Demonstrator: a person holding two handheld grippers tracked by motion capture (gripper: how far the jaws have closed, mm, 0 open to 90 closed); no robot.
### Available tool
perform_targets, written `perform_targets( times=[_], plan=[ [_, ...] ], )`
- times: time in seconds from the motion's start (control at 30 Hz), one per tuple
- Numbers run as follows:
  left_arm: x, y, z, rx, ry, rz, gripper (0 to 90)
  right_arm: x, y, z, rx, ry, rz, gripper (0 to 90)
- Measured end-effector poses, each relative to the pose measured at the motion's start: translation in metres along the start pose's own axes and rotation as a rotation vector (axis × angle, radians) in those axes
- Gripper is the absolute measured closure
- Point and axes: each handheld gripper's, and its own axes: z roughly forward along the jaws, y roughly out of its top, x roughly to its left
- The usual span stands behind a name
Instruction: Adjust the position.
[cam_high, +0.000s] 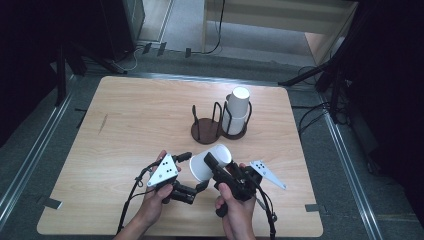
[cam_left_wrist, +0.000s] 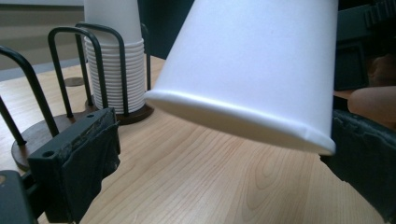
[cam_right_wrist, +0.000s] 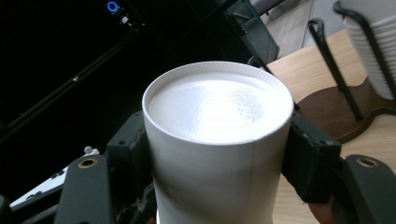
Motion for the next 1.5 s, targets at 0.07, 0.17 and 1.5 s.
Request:
perform_targets(
  times=[0.07, 0.17, 1.5],
  plan=[
    [-0.0005, -0.0001, 0.0005, -0.004, -0.004, 0.006, 0.0, 0.0013, -0.0017, 0.0006, 0.010, 0.011, 0.015, 32.9],
    [0.0000, -0.0003, -0.0005, -0.022, -0.011, -0.002, 0.0, 0.0015, -0.0032, 0.0012, 0.021, 0.030, 0.043, 32.9],
    [-0.0031, 0.0001, -0.0038, -0.026, 0.000, 0.026, 20.5, -0.0022, -0.0025, 0.0048, 0.066, 0.087, 0.097, 29.4]
  ],
)
